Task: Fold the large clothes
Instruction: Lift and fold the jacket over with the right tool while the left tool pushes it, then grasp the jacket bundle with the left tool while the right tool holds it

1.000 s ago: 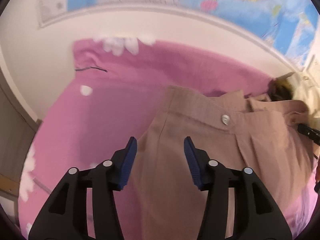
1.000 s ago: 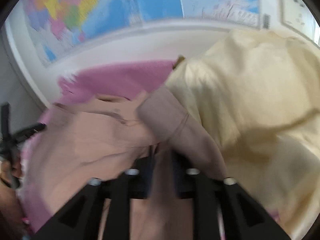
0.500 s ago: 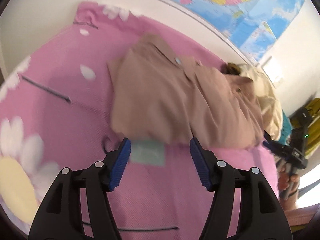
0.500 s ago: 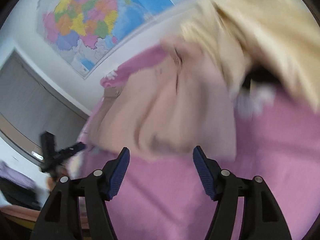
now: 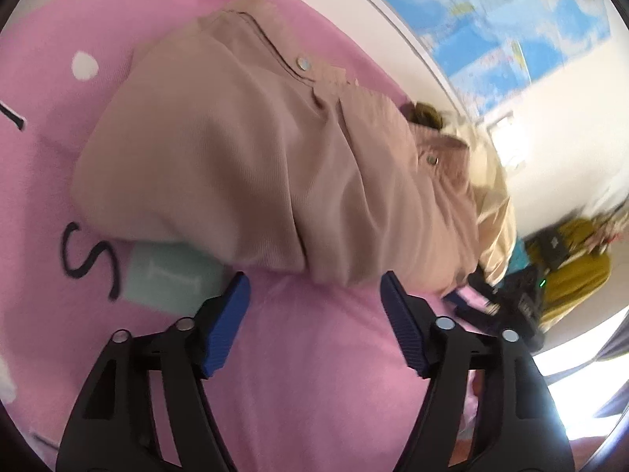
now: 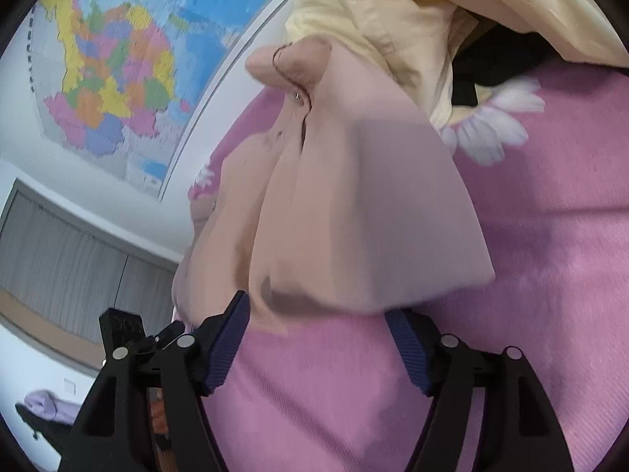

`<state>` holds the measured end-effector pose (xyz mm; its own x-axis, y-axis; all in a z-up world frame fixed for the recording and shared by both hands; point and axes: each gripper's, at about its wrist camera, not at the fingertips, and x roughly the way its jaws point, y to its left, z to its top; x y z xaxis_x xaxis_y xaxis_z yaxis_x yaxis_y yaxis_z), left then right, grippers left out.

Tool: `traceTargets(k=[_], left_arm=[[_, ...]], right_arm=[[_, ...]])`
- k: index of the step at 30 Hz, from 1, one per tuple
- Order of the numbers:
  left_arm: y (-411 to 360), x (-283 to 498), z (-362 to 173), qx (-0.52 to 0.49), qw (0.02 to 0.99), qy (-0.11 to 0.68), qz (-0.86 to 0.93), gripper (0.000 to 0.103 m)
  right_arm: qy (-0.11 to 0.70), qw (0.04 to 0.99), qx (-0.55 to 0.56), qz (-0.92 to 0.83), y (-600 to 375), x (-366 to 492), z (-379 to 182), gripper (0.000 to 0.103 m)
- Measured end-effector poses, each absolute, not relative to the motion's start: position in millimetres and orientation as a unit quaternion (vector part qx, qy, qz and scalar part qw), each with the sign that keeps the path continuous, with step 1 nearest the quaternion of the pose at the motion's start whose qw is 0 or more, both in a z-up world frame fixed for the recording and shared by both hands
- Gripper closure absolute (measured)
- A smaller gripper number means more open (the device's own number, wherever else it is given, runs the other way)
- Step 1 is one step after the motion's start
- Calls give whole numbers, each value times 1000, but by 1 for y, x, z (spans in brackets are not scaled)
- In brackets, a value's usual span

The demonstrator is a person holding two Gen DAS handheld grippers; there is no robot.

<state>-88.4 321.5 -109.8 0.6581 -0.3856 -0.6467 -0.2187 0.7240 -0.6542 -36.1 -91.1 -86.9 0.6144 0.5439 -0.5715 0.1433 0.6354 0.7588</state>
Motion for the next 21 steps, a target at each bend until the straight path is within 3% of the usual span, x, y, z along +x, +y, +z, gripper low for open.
traceTargets(k=[7, 12, 14, 18, 21], left_arm=[[346, -73, -117, -431, 824, 366, -28, 31], [341, -54, -115, -433, 827, 358, -16, 18], [339, -49, -115, -425, 829, 363, -4, 18], [328, -42, -110, -383, 841, 379, 45, 33], [321, -40, -110, -353, 850, 385, 68, 36]], right_arm=[[416, 810, 398, 114, -78, -13, -86, 27], [403, 818, 397, 103, -73, 2, -87, 27], [399, 820, 399, 100, -73, 4, -88, 28], [403, 819, 399, 89, -76, 4, -92, 44], [402, 813, 409, 95, -82, 3, -95, 49]])
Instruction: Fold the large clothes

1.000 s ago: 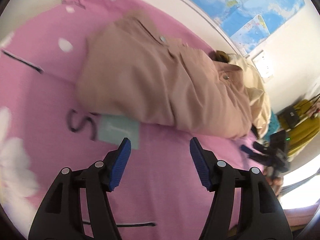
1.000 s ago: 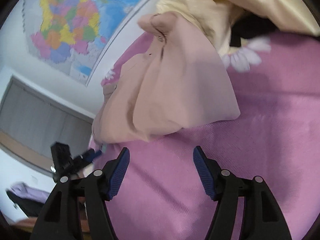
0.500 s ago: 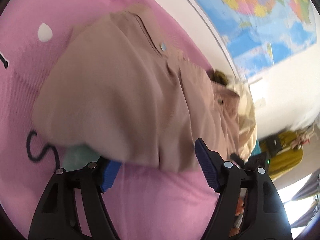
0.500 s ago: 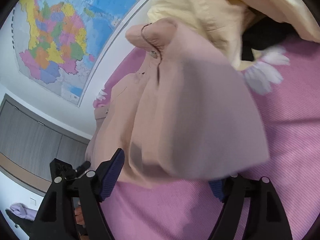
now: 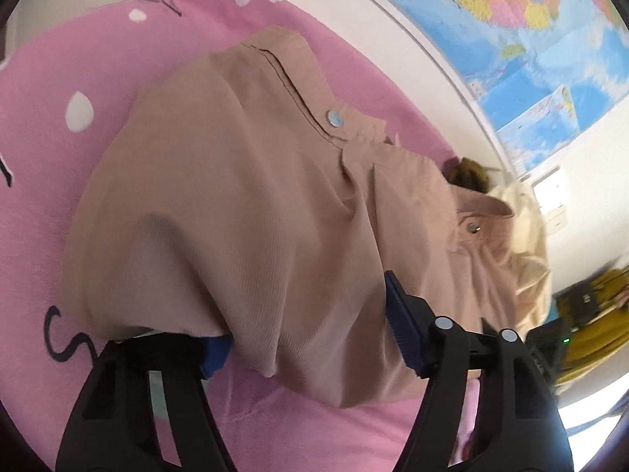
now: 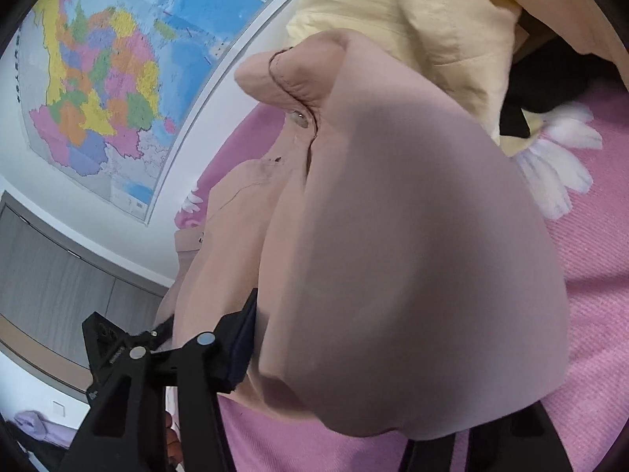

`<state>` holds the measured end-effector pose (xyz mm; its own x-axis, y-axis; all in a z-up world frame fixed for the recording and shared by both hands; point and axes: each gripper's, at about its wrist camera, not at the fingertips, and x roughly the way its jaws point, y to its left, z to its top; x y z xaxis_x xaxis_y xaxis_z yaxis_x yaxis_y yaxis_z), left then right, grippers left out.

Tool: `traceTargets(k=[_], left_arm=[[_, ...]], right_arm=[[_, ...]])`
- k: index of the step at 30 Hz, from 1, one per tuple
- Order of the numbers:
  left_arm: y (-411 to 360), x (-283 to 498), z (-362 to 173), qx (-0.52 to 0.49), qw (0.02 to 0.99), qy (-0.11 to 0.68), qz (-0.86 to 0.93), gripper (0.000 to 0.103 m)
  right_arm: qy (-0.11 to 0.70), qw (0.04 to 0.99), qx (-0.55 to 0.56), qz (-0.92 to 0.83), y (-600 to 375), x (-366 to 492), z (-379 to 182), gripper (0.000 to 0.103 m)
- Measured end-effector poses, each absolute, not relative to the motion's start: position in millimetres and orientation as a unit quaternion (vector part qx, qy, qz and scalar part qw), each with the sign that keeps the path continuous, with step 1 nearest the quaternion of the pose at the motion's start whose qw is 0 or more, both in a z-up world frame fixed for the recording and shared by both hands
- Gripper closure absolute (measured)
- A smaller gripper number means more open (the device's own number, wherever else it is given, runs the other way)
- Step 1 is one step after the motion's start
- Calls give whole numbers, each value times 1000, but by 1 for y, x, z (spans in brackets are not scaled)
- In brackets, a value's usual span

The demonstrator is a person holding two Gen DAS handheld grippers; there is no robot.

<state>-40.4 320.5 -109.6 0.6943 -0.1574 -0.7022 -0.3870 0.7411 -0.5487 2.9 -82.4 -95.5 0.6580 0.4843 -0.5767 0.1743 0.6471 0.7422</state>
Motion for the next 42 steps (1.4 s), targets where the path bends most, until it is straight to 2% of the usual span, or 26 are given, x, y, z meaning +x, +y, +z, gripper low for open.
traceTargets(k=[5, 7, 11, 15, 18, 25, 34, 42], left_arm=[[317, -38, -111, -335, 856, 386, 79, 35], [317, -38, -112, -335, 858, 383, 76, 31], [312, -36, -112, -320, 864, 381, 81, 32], [312, -37, -111, -314, 863, 385, 91, 43], [315, -40, -111, -318, 862, 385, 91, 52], [307, -44, -99, -291, 873, 380, 92, 76], [302, -63, -77, -275, 885, 363, 95, 90], [293, -120, -36, -243, 907, 334, 76, 94]], right_arm=[[398, 816, 409, 92, -81, 3, -95, 47], [396, 815, 413, 88, -81, 3, -95, 46], [400, 819, 404, 80, -79, 5, -95, 46], [404, 814, 409, 79, -80, 5, -97, 56], [414, 807, 411, 89, -79, 6, -100, 72], [411, 816, 395, 101, -73, 4, -91, 84], [407, 824, 373, 128, -65, -5, -68, 87], [414, 818, 341, 207, -44, -42, -39, 87]])
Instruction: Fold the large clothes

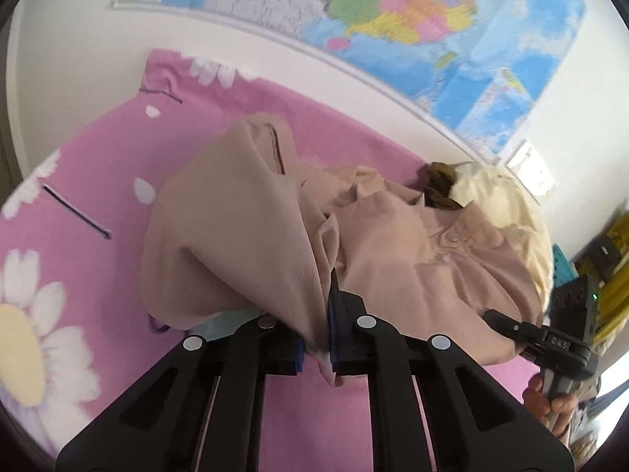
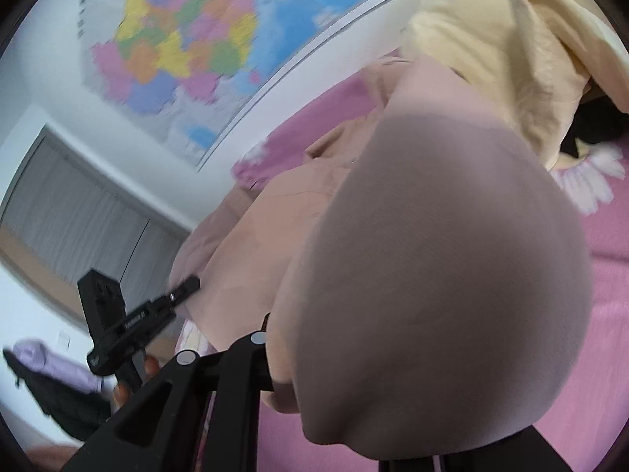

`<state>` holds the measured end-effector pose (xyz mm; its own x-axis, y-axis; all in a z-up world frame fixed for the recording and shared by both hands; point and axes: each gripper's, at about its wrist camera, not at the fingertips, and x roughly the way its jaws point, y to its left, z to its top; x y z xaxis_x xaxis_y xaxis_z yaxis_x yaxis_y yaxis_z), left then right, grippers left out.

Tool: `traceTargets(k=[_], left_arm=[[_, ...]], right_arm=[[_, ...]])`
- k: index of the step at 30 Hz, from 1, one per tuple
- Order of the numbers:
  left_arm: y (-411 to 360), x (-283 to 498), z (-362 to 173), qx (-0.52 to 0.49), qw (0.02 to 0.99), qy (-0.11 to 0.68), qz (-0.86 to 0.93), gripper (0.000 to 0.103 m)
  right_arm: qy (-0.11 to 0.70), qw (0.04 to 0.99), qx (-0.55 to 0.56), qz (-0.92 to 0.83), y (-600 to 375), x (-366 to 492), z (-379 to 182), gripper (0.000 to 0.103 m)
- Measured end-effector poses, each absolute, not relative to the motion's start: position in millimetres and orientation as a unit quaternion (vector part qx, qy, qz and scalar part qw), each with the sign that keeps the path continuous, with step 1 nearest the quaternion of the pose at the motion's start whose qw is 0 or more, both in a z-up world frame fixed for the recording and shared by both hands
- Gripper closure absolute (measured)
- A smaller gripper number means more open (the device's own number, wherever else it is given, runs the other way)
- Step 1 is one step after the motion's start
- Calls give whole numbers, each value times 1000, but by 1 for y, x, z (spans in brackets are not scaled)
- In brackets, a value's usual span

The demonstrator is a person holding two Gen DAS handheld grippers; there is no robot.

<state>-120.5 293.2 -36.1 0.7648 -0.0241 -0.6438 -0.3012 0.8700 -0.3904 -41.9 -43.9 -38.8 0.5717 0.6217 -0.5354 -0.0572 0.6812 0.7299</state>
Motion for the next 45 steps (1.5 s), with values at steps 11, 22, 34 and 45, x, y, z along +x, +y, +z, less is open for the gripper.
traceTargets(k=[11, 22, 34, 45], left_arm=[[301, -164, -58, -204, 899, 385, 47, 73], [315, -167, 15, -82, 957, 266, 79, 22], [322, -19, -80, 2, 878, 467, 103, 81], [363, -18, -15, -121, 924, 354, 83, 98]], right_arm=[[514, 788, 284, 183, -63, -75, -55, 49], [431, 887, 145, 82, -112, -106, 28, 26], [486, 870, 17, 83, -47, 43, -40, 88], [362, 920, 133, 68, -104, 41, 16, 100]])
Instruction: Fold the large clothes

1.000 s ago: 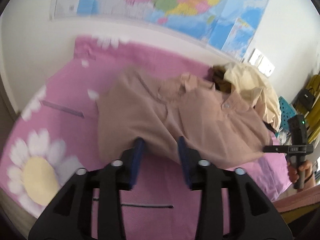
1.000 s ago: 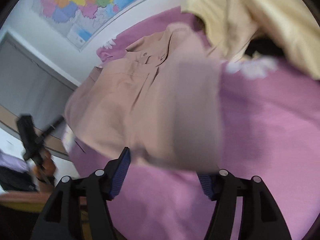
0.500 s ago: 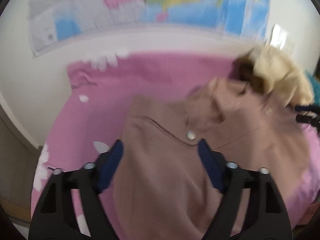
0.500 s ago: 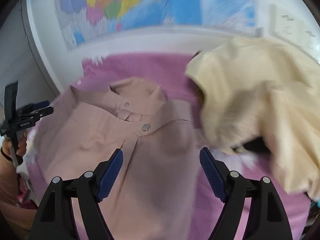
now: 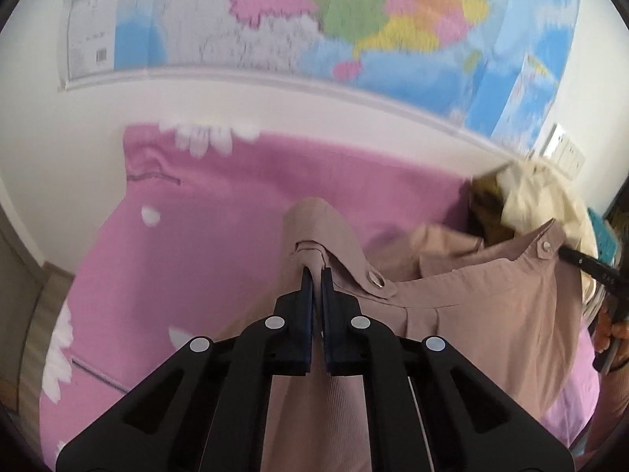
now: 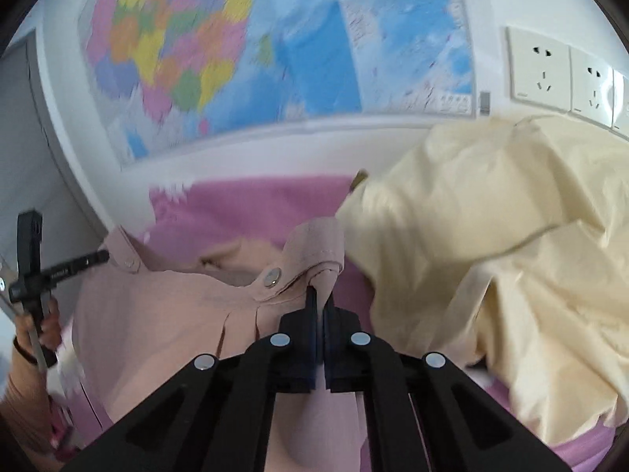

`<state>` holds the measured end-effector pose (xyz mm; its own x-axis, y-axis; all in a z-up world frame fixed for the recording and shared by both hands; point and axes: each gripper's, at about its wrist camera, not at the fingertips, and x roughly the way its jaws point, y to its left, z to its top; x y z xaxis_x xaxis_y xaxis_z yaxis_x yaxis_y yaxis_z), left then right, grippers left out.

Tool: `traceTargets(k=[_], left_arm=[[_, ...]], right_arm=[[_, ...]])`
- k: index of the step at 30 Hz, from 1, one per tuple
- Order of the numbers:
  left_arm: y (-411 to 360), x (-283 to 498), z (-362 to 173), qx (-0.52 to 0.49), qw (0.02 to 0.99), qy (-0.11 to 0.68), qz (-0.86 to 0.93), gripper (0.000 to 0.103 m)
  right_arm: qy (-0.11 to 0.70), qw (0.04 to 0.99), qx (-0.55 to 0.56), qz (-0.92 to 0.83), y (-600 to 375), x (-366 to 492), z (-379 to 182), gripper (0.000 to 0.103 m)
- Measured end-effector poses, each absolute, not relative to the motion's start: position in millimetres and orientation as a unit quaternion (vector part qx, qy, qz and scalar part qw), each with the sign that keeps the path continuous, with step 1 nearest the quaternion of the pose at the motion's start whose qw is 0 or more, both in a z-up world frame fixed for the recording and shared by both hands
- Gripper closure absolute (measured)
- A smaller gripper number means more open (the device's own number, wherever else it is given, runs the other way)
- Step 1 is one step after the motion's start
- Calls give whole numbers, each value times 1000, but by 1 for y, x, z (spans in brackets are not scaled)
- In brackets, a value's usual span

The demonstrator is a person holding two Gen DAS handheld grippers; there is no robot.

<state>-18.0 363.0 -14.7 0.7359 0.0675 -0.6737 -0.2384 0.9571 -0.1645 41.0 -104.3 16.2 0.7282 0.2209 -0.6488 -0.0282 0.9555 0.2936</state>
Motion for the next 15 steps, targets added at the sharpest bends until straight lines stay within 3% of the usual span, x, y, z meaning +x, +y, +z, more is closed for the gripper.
traceTargets(k=[7, 11, 15], left_arm=[[376, 20, -38, -118, 910, 379, 117, 99], [386, 20, -39, -115, 915, 361, 136, 100], [381, 33, -63, -83, 895, 410, 152, 98]], right_arm=[[371, 905, 198, 55, -112, 84, -9, 101], [314, 923, 213, 61, -121, 75, 18, 101], [382, 907, 174, 36, -109, 100, -10, 101]])
